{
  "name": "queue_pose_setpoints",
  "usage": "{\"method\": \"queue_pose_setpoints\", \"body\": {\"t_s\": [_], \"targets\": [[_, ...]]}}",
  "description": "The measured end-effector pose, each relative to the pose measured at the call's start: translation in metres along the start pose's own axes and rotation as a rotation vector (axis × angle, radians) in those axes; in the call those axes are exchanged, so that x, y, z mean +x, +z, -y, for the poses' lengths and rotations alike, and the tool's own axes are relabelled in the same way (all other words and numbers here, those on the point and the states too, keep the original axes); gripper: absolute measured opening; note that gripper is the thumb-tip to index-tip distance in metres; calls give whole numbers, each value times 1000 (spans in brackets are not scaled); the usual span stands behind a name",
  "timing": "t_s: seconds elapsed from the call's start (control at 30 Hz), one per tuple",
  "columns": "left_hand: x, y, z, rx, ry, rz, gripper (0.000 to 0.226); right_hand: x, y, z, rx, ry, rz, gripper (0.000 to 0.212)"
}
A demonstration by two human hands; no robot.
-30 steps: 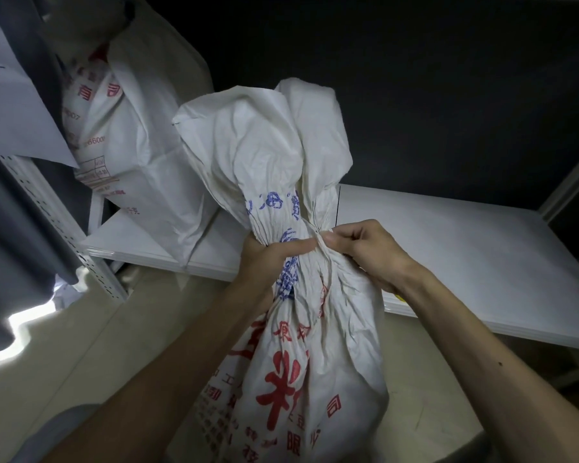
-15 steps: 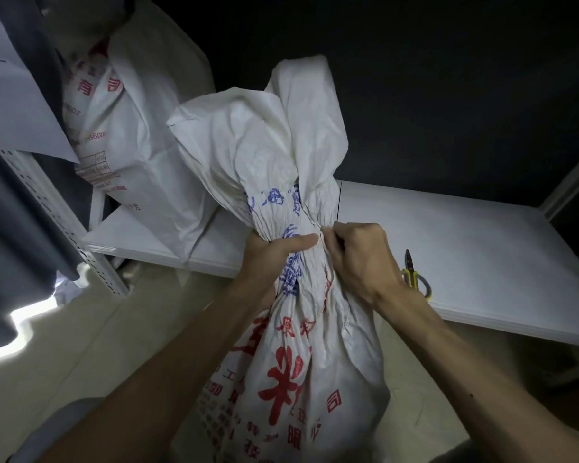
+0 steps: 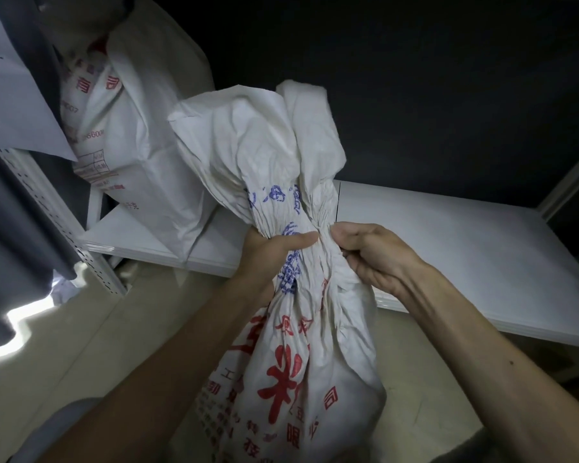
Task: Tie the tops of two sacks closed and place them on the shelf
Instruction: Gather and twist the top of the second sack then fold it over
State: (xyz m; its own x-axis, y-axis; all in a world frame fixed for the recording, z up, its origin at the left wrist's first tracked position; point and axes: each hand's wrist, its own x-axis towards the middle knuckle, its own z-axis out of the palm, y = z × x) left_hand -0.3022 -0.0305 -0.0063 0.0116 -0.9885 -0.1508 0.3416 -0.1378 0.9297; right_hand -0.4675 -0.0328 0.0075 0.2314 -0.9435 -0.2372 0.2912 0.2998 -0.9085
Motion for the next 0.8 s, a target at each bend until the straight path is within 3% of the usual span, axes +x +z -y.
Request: {"method": "queue_pose_setpoints", "body": {"t_s": [0.17, 0.33, 0.43, 0.53, 0.63, 0.8], "targets": [[-2, 1, -2, 11, -19, -24, 47, 5, -5, 3, -50, 8, -77, 10], [-2, 0, -5, 17, -62, 29, 47, 8, -8, 4, -47, 94, 80, 22], [-2, 1, -5, 19, -77, 50, 47, 5, -5, 7, -78, 90, 121, 17], [0, 1, -3, 40, -63, -2, 47, 2, 4, 7, -147, 35, 10, 6], [-1, 3, -2, 44, -22, -55, 43, 3, 14, 0, -637, -172, -290, 29], [-1, 5, -1, 22, 6, -79, 52, 2, 14, -4, -1215, -608, -595, 34]]}}
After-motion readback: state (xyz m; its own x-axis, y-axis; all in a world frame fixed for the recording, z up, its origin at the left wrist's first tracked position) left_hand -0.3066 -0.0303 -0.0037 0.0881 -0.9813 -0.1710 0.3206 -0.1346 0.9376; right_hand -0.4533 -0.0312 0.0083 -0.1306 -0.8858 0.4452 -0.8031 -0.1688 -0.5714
